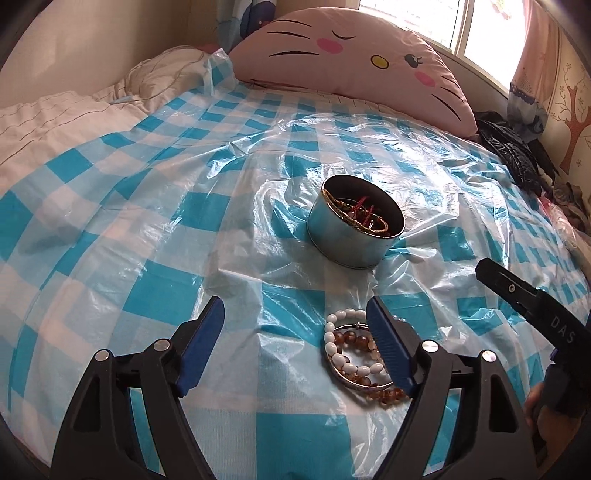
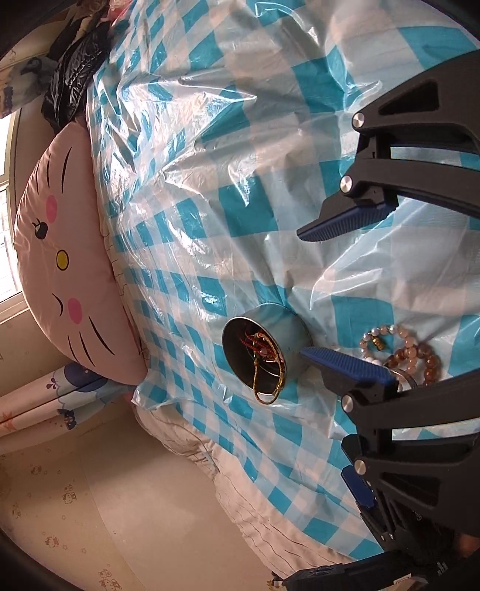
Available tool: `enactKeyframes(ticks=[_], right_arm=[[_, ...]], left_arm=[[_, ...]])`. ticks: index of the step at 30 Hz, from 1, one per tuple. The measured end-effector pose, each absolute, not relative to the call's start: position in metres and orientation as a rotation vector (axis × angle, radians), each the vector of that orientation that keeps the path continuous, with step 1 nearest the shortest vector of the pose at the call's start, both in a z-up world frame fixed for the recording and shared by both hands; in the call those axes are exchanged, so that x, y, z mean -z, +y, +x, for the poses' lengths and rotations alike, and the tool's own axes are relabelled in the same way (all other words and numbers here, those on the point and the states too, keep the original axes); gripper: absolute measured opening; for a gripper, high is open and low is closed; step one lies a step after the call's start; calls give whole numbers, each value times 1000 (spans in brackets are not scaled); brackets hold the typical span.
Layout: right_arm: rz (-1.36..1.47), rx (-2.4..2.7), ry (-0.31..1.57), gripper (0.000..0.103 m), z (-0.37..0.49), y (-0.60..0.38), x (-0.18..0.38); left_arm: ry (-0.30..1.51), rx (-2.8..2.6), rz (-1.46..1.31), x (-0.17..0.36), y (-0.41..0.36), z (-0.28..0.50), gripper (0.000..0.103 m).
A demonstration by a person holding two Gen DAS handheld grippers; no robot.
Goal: Organize jewelry
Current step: 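Move both open grippers back to the white and brown bead bracelets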
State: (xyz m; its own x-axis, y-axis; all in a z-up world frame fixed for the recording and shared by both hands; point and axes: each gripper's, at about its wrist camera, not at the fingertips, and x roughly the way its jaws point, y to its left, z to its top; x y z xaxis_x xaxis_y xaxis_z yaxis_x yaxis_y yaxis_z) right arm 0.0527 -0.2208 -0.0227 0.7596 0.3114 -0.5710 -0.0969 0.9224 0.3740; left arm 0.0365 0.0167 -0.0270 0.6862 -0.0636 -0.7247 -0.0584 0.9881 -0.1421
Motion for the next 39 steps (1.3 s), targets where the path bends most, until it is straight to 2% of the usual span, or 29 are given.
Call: enactKeyframes(ticks=[2,15,22,28,39], right_arm=[[318,-240,675,62,53,-216,22],[258,-305,717,64,69,-189,29],[121,-436,691,71,116,-140,18],[84,-462,733,71,160,-117,31],[197,-417,752,73,174,-139,40]], left_arm=[[814,7,-160,26,18,33,76],[752,-75,-224,18,38,30,76],[701,-111,-267,13,47,24,76],[707,-109,-307,15,55,26,77],[728,-90,-313,19,53,32,80]])
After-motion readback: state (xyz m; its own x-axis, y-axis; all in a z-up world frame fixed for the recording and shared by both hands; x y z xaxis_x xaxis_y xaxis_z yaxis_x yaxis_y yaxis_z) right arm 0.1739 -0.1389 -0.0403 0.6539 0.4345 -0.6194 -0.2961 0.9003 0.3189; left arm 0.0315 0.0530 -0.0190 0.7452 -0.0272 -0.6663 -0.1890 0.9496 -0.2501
